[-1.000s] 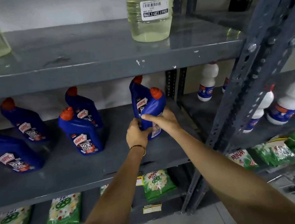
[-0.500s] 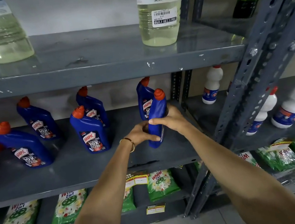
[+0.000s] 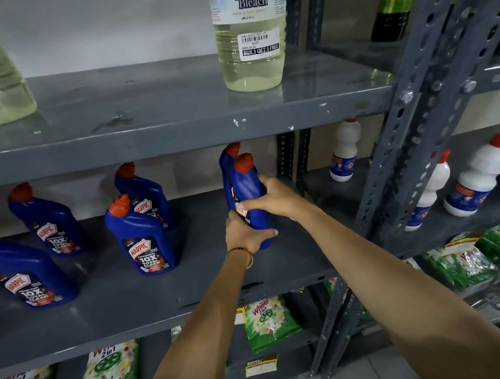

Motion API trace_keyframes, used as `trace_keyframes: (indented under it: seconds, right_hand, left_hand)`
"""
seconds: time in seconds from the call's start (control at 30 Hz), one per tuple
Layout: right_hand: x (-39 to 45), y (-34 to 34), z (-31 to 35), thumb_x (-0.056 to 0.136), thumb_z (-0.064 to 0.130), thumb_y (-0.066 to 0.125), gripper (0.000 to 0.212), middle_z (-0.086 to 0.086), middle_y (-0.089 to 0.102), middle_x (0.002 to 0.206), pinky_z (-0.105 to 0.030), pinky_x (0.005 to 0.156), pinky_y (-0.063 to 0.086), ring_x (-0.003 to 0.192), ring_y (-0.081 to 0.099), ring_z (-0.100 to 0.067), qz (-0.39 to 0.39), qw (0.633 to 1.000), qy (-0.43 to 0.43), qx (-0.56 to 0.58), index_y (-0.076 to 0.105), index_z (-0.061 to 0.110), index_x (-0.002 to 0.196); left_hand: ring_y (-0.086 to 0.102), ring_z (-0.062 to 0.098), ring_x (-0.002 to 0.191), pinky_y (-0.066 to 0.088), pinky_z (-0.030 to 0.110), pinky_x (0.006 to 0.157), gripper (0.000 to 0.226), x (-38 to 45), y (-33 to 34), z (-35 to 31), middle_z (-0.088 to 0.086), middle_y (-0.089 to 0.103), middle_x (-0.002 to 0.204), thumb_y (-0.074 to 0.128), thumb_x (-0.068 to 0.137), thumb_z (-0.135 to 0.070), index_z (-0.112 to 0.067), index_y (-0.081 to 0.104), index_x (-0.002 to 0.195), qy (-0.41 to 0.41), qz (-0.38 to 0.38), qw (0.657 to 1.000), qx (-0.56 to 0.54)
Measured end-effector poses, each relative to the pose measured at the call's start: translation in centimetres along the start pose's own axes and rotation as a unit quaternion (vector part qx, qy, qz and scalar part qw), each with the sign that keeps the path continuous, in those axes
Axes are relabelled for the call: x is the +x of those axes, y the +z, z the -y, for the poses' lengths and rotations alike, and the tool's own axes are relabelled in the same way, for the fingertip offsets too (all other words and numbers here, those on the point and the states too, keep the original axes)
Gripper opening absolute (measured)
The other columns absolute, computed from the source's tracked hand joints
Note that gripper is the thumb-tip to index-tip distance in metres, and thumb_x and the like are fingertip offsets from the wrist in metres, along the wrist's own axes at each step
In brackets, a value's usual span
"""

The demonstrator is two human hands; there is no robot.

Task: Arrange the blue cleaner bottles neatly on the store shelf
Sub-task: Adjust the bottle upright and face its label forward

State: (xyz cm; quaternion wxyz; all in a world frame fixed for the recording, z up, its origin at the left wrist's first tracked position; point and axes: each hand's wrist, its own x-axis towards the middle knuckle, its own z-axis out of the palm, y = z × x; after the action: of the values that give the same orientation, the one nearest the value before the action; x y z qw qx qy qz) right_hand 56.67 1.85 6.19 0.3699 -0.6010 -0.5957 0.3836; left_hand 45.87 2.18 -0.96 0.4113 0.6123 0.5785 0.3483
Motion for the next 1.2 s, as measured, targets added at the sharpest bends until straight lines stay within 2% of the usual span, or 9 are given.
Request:
trace_keyframes:
  seconds: [0.13,0.27,0.37,0.5,0.63,0.83,1.0,1.1,1.2]
  right_hand:
    - [0.5,-0.1,-0.3,0.063,0.018,0.079,0.057,-0.004,0.065,0.111,-0.038,0.086,0.053,0.097,0.064,-0.023,-0.009,1.0,-0.01,-0.01,0.054,0.023,0.113]
    - [0.8,-0.7,-1.1,0.066,0.0,0.072,0.05,-0.005,0.067,0.103,-0.036,0.079,0.056,0.09,0.066,-0.021,-0.011,0.999,-0.019,0.04,0.057,0.021,0.109]
    - [1.1,-1.0,-1.9,0.067,-0.006,0.068,0.049,-0.006,0.068,0.101,-0.033,0.078,0.054,0.087,0.066,-0.017,0.012,0.999,-0.013,0.051,0.059,0.019,0.109]
    - [1.8,-0.7,-2.1,0.07,-0.007,0.063,0.051,-0.002,0.068,0.102,-0.026,0.073,0.054,0.09,0.066,-0.016,0.073,0.997,-0.006,0.016,0.057,0.025,0.109]
    - [2.6,-0.7,-2.7,0.072,-0.006,0.061,0.053,-0.011,0.066,0.111,-0.038,0.084,0.054,0.1,0.064,-0.024,0.094,0.996,0.009,-0.005,0.055,0.019,0.118]
    - [3.0,-0.9,-3.1,0.071,-0.006,0.061,0.06,-0.007,0.065,0.117,-0.038,0.084,0.055,0.102,0.063,-0.02,0.076,0.997,0.014,0.022,0.053,0.022,0.124]
    - [2.2,-0.6,-5.5,0.069,-0.005,0.059,0.073,-0.001,0.06,0.123,-0.034,0.089,0.052,0.111,0.058,-0.019,0.037,0.991,0.075,0.102,0.045,0.026,0.133]
    - [1.2,0.0,-8.1,0.073,-0.007,0.049,0.054,-0.004,0.063,0.114,-0.032,0.089,0.046,0.111,0.056,-0.021,-0.028,0.976,0.115,0.181,0.055,0.017,0.121]
    - [0.0,1.0,-10.5,0.083,0.002,0.047,0.032,0.0,0.061,0.107,-0.031,0.094,0.04,0.113,0.051,-0.018,-0.053,0.954,0.163,0.245,0.059,0.021,0.106]
  left_hand:
    - [0.055,0.027,0.102,0.052,0.044,0.087,0.092,-0.3,0.1,0.5,0.008,0.048,0.119,0.089,0.04,-0.034,-0.009,0.041,0.114,0.012,-0.029,0.999,-0.011]
    - [0.056,0.027,0.093,0.05,0.04,0.082,0.068,0.9,-1.3,1.0,0.013,0.052,0.107,0.087,0.05,-0.024,-0.006,0.051,0.104,0.062,-0.027,0.998,0.02]
    - [0.058,0.028,0.09,0.051,0.041,0.082,0.052,1.8,-1.6,1.5,0.015,0.059,0.104,0.083,0.057,-0.014,-0.005,0.051,0.096,0.056,-0.025,0.998,0.018]
    - [0.058,0.018,0.079,0.05,0.032,0.072,0.049,2.3,-1.5,2.7,0.004,0.061,0.091,0.082,0.059,-0.015,-0.012,0.043,0.088,0.016,-0.004,1.0,0.008]
    - [0.059,0.02,0.08,0.052,0.033,0.071,0.045,2.3,-1.1,3.9,0.005,0.061,0.091,0.081,0.064,-0.021,-0.012,0.042,0.086,0.001,-0.011,1.0,0.014]
    - [0.06,0.023,0.084,0.053,0.039,0.076,0.046,2.5,-1.0,3.9,0.004,0.06,0.092,0.081,0.065,-0.026,-0.01,0.044,0.088,0.004,-0.019,1.0,0.022]
    - [0.061,0.023,0.086,0.055,0.039,0.078,0.043,1.9,-0.6,4.4,0.01,0.062,0.1,0.078,0.068,-0.02,-0.011,0.044,0.092,-0.003,-0.023,1.0,0.008]
    - [0.059,0.018,0.086,0.051,0.03,0.077,0.039,1.4,-0.8,4.9,0.011,0.064,0.105,0.074,0.074,-0.023,-0.006,0.052,0.101,-0.008,-0.016,0.999,-0.036]
    - [0.058,0.018,0.096,0.046,0.031,0.086,0.034,0.8,-1.1,5.4,0.012,0.062,0.118,0.063,0.083,-0.03,-0.008,0.056,0.108,-0.056,0.028,0.99,-0.127]
